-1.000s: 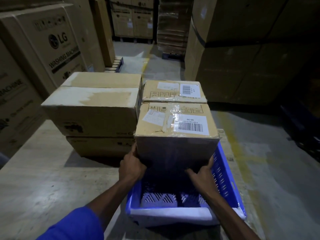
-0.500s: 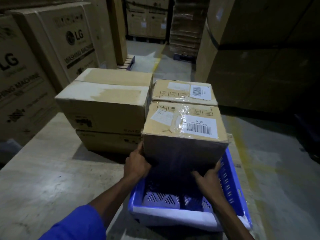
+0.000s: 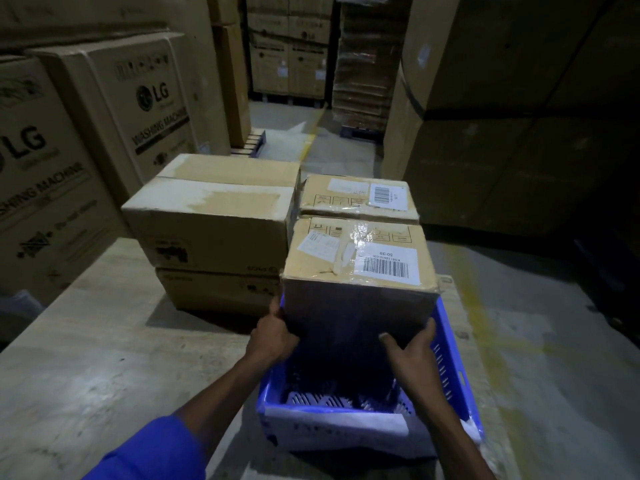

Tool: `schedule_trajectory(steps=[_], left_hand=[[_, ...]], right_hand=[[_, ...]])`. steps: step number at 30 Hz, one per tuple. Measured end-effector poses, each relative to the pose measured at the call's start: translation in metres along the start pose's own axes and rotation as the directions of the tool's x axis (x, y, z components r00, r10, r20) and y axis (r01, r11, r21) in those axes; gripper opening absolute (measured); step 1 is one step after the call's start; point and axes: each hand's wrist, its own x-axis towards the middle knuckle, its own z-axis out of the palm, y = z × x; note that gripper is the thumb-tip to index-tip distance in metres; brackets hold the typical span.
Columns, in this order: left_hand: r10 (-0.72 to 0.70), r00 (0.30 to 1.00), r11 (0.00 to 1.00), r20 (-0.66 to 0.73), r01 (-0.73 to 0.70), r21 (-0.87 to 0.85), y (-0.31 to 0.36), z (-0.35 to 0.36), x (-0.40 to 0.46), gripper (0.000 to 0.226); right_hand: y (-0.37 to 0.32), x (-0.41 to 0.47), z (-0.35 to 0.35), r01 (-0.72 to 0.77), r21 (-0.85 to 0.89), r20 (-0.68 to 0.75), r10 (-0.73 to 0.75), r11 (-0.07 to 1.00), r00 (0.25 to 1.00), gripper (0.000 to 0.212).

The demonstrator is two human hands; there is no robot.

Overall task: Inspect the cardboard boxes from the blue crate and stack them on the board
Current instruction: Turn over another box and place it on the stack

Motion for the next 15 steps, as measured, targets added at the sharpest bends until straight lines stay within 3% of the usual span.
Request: schedule_trajectory(steps=[4,8,12,15], left_hand=[[0.077,0.997,0.995,0.0,-0.077,-0.07,-0.01,0.0,-0.01,0.094],[0.245,0.965,0.962,-0.088,-0.254,-0.103,-0.02,-0.005,-0.031,0.094],[0.39,0.883,0.921,-0.261,-0.377,0.1,-0.03,-0.018,-0.053,0.107],[0.511,0.774,0.859,-0.374,-0.444,0.254,-0.045,-0.032,-0.061,0.091]], right_hand=[[-0.002,-0.006,0.0,-0.001,0.054,-0.008,0.002,0.999,1.0,0.099],[0.0,-0.011,0.003,-0.018,0.087,0.004,0.018,0.996,1.0,0.104],[-0.009,-0.035,0.003,0.031,0.138,-0.16,-0.009,0.99,0.987,0.1],[-0.025,-0.063,0.012,0.146,0.121,-0.293,-0.105,0.982,0.95,0.096]])
